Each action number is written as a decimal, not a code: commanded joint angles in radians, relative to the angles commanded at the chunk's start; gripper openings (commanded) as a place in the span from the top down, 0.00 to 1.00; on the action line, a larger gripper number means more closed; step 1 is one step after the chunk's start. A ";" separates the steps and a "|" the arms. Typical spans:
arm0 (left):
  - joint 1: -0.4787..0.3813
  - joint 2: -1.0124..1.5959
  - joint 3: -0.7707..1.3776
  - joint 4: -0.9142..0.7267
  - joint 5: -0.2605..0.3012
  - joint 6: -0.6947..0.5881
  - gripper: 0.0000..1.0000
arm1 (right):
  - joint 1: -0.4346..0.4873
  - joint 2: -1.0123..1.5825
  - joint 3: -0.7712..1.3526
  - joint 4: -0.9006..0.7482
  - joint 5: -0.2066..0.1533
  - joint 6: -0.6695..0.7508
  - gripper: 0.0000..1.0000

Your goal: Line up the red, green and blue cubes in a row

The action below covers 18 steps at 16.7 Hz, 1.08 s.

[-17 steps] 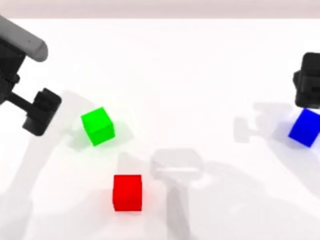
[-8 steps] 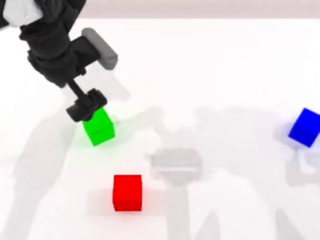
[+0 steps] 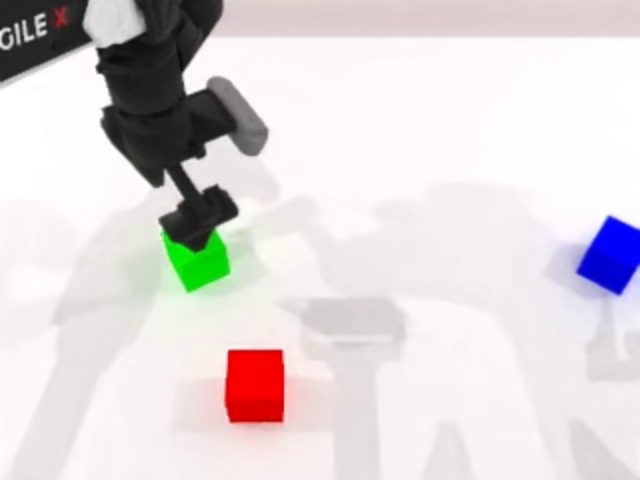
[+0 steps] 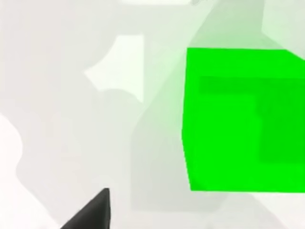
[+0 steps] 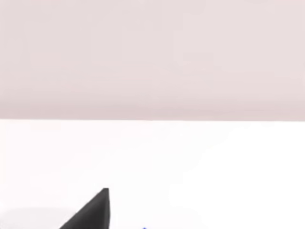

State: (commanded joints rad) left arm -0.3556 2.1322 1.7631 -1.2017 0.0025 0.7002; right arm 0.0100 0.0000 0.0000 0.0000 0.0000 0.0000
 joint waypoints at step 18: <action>0.002 0.085 -0.191 0.276 0.001 0.003 0.00 | 0.000 0.000 0.000 0.000 0.000 0.000 0.00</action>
State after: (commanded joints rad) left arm -0.3540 2.2172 1.5718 -0.9253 0.0032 0.7030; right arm 0.0100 0.0000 0.0000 0.0000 0.0000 0.0000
